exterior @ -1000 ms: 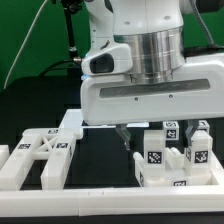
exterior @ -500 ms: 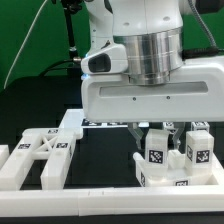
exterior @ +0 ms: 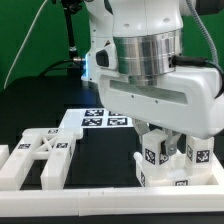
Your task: Assemble chair
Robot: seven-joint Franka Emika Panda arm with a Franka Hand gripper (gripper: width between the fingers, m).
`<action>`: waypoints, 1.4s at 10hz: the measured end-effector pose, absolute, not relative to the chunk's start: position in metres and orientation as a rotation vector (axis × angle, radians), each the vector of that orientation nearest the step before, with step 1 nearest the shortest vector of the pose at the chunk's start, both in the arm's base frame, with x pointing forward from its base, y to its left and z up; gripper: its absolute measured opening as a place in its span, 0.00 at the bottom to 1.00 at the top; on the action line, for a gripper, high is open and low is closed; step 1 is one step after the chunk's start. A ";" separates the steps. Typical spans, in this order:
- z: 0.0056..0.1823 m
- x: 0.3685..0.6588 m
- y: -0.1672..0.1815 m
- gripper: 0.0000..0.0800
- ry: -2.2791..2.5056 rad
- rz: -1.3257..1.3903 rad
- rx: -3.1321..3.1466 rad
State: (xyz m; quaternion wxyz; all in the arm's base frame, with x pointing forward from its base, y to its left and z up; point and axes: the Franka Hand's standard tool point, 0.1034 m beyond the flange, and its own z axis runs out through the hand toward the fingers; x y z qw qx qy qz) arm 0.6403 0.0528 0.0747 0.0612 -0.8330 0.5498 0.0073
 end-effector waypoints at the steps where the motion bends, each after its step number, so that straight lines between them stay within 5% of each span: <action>1: 0.074 0.643 0.053 0.36 1.813 -0.002 -2.379; 3: 0.074 0.642 0.053 0.36 1.880 0.006 -2.306; 5: 0.073 0.642 0.053 0.63 1.809 -0.001 -2.363; 6: 0.073 0.642 0.051 0.63 1.595 -0.023 -2.515; 7: 0.074 0.643 0.049 0.78 1.340 -0.051 -2.662; 14: 0.077 0.645 0.051 0.81 -0.109 -0.239 -3.067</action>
Offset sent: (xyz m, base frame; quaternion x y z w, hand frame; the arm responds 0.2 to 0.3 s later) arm 0.0000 0.0000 0.0000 0.0000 0.0000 0.0000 1.0000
